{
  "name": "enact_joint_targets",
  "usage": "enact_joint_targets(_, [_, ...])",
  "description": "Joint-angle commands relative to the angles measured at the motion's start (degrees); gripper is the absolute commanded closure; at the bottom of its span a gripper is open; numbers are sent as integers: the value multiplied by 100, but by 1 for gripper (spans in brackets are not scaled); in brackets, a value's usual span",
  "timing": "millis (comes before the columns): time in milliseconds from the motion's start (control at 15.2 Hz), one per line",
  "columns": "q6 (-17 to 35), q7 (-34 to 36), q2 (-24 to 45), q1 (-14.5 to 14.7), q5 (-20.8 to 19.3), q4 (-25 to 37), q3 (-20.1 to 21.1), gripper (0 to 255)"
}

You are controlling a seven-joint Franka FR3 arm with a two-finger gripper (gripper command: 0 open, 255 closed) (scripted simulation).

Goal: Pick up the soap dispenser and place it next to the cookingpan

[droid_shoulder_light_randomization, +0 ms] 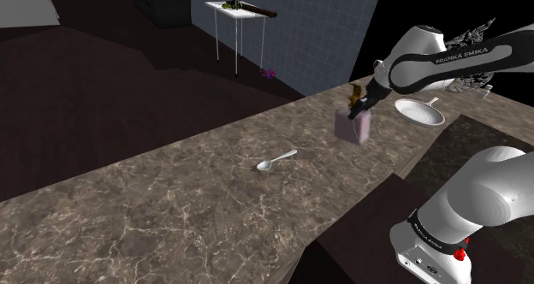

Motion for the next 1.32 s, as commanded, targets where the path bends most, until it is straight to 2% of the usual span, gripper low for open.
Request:
enact_joint_targets(0, [-181,18,-92,-6,1,87,30,255])
enact_joint_targets(1254, [-1881,126,-693,-1,77,1191,275,255])
